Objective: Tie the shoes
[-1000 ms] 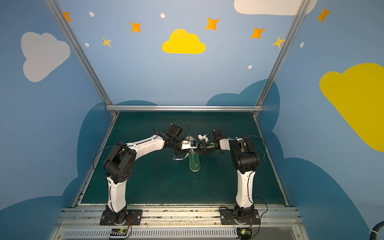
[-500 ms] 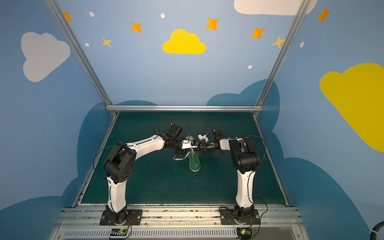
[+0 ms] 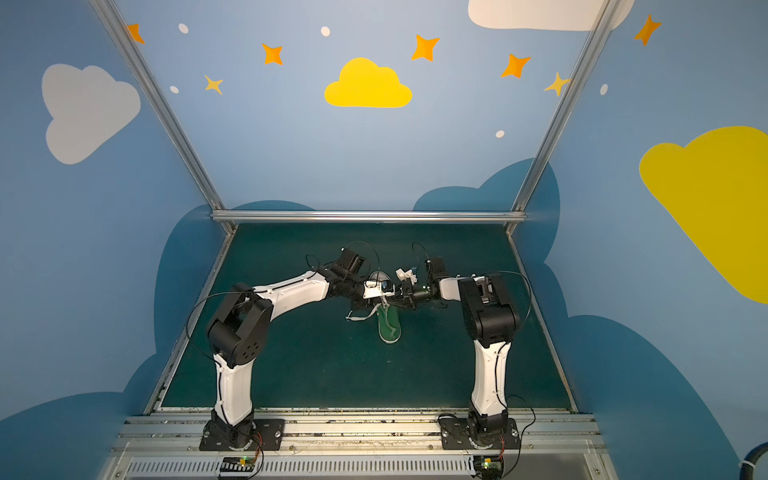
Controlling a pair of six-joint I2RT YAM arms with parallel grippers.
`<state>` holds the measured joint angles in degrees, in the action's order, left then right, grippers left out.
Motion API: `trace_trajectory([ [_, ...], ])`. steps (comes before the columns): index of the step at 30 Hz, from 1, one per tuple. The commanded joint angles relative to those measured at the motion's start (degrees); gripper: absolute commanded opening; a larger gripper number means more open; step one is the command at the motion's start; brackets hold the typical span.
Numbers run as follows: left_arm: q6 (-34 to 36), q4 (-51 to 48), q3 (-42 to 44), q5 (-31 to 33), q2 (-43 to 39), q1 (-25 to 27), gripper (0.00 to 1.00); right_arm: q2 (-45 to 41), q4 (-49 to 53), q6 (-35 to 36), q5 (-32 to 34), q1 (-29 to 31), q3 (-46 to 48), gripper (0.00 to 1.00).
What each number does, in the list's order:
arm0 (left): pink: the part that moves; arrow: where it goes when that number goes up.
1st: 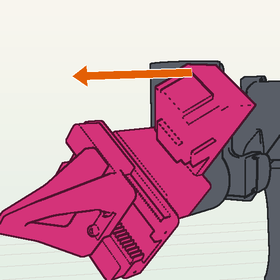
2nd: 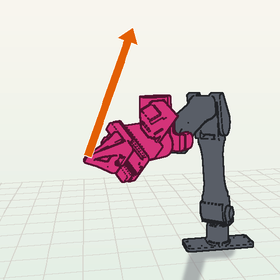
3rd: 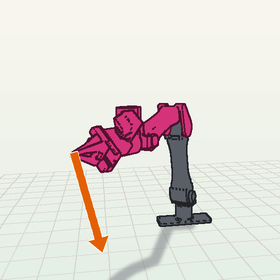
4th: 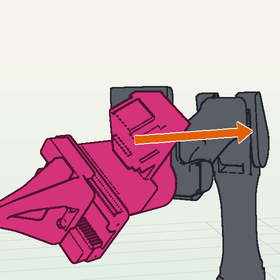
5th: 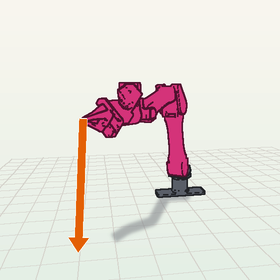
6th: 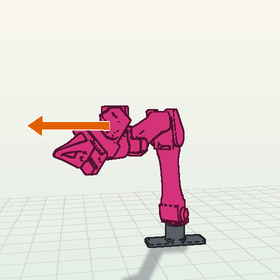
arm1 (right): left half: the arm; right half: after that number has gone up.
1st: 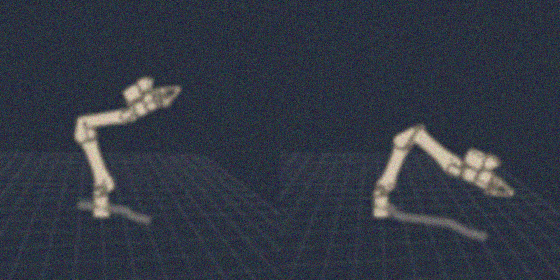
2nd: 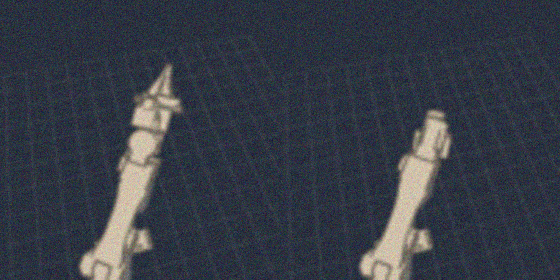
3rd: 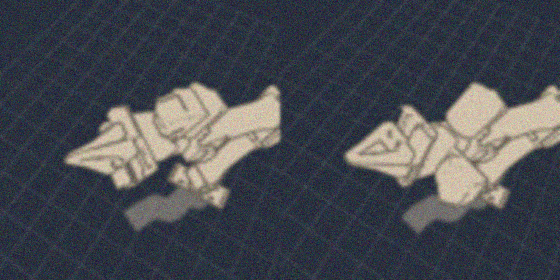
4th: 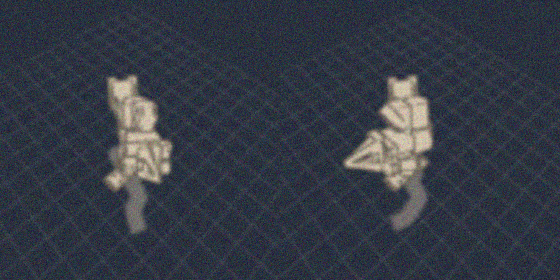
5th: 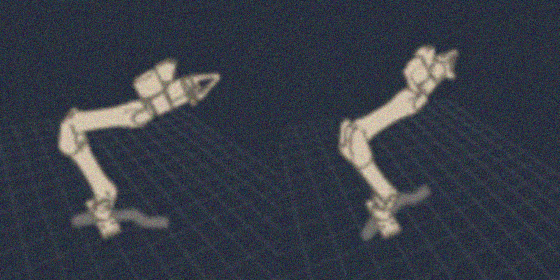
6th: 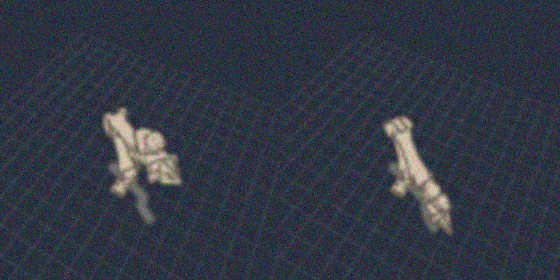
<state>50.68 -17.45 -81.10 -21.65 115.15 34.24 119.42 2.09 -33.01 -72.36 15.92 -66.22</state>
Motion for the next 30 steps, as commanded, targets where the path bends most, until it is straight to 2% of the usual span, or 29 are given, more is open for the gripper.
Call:
trace_trajectory([
  [1, -0.9, 0.37, 0.59, -1.88, -2.41, -0.02, 0.03, -0.94, 1.08, 0.67, -0.68, 0.43, -0.76, 0.19],
  [10, -1.81, 1.03, 0.42, -2.96, -2.49, 0.03, 0.03, -0.7, 1.6, 0.94, -0.77, 0.86, -1.17, 0.21],
  [17, -1.81, 0.66, 0.75, -2.71, -2.41, 0.04, 0.03, -0.69, 1.72, 1.01, -0.79, 0.93, -1.32, 0.02],
  [20, -1.95, 0.92, 0.94, -2.14, -2.69, -0.06, 0.04, -0.78, 1.67, 1.11, -0.54, 0.87, -0.98, 0.0],
  [22, -2.09, 0.93, 0.94, -1.69, -2.75, -0.14, 0.06, -0.93, 1.73, 1.29, -0.19, 0.8, -0.63, 0.0],
  [30, -3.51, 0.59, 2.63, -1.22, -5.9, -2.29, 0.31, -1.95, 2.13, 2.47, 1.06, 0.6, -0.44, 0.0],
])
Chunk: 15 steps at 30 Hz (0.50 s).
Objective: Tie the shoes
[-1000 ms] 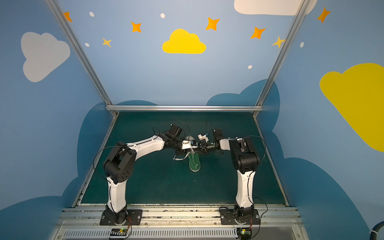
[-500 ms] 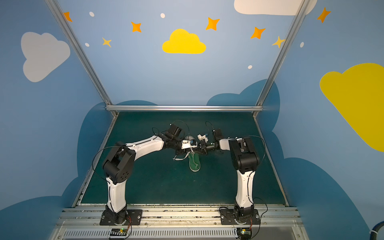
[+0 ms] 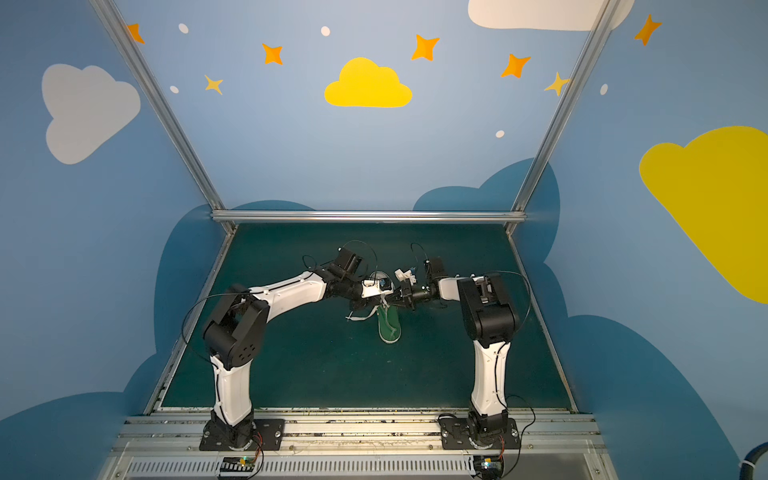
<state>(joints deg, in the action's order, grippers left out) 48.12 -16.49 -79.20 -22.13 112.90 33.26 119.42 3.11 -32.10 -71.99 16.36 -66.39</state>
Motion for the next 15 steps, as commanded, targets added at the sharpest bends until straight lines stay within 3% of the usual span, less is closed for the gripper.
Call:
trace_trajectory([
  [1, -1.15, -0.47, 0.99, -0.87, -4.13, -1.65, 0.33, -2.03, 1.1, 1.6, 0.76, 0.16, -0.23, 0.0],
  [6, -9.33, -1.5, 0.11, -2.81, -5.37, -3.73, 0.42, -2.98, 1.1, 3.06, 1.94, 0.47, 0.29, 0.0],
  [10, -26.05, -3.62, -5.15, -0.3, -2.4, -3.99, 0.47, -4.31, 1.31, 4.61, 3.55, 0.75, 0.93, 0.0],
  [15, -37.72, -8.33, -11.48, -5.19, 2.36, -4.47, 0.49, -5.15, 4.21, 7.55, 5.0, 1.06, 0.4, 0.0],
])
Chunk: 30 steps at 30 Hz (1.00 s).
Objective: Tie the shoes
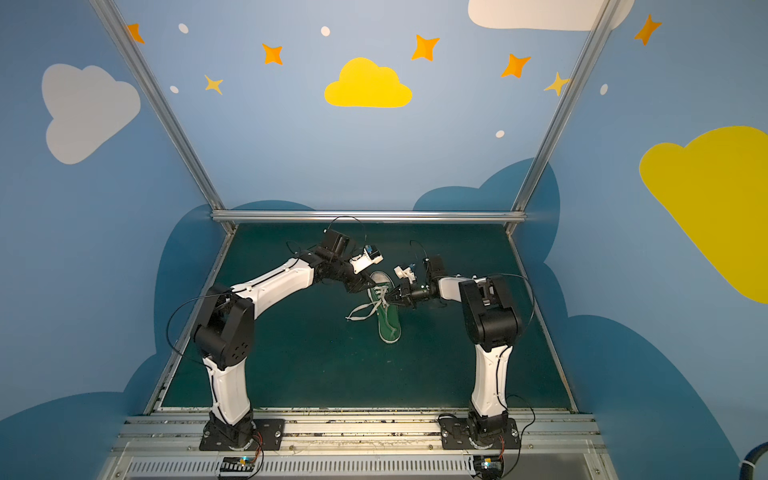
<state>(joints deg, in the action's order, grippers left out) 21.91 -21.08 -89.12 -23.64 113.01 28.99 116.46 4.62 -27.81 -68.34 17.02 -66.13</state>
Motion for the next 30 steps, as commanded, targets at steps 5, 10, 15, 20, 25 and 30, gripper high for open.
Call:
trace_trajectory([
  [5, -19.88, 0.72, -0.87, -5.99, 4.05, -0.33, 0.54, -2.6, 6.44, 6.44, 2.94, 0.8, -0.52, 0.0],
  [10, -22.17, 2.68, 0.19, -6.97, 4.63, -0.25, 0.58, -2.48, 6.36, 6.45, 2.96, 0.83, -0.65, 0.0],
  [15, -23.04, 4.59, 1.46, -7.95, 4.92, -0.08, 0.62, -2.47, 6.69, 6.67, 2.86, 0.91, -0.76, 0.0],
  [20, -23.54, 5.61, 1.27, -8.17, 6.44, 0.79, 0.64, -2.38, 6.63, 6.37, 2.77, 0.91, -0.93, 0.0],
  [25, -24.23, 6.88, 1.49, -6.46, 7.65, 1.11, 0.65, -2.29, 6.91, 6.28, 2.42, 0.91, -1.37, 0.0],
  [30, -25.79, 9.4, 2.41, -7.33, 7.98, 1.22, 0.66, -2.21, 7.15, 6.35, 2.29, 0.96, -1.5, 0.0],
])
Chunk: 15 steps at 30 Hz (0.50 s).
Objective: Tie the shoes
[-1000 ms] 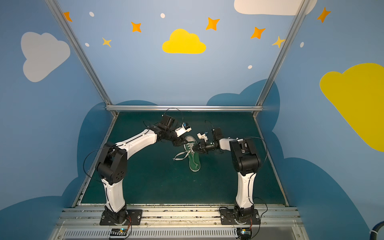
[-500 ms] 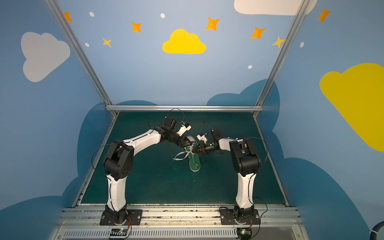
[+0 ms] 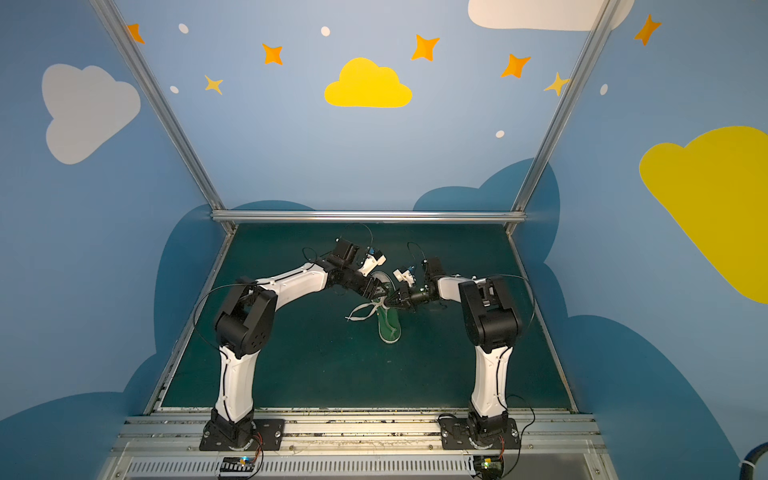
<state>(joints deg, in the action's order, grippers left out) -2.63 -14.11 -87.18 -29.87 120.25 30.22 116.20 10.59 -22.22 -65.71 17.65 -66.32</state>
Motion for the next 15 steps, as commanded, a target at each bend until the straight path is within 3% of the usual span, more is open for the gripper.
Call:
trace_trajectory([
  [1, -1.64, 2.84, 0.52, -1.72, 0.87, 0.08, 0.66, -1.94, 1.26, 0.7, -0.38, 0.29, -1.35, 0.0],
  [15, -3.39, 5.26, 0.92, -2.48, 2.23, 0.77, 0.55, -2.03, 1.27, 0.65, -0.37, 0.34, -1.17, 0.0],
])
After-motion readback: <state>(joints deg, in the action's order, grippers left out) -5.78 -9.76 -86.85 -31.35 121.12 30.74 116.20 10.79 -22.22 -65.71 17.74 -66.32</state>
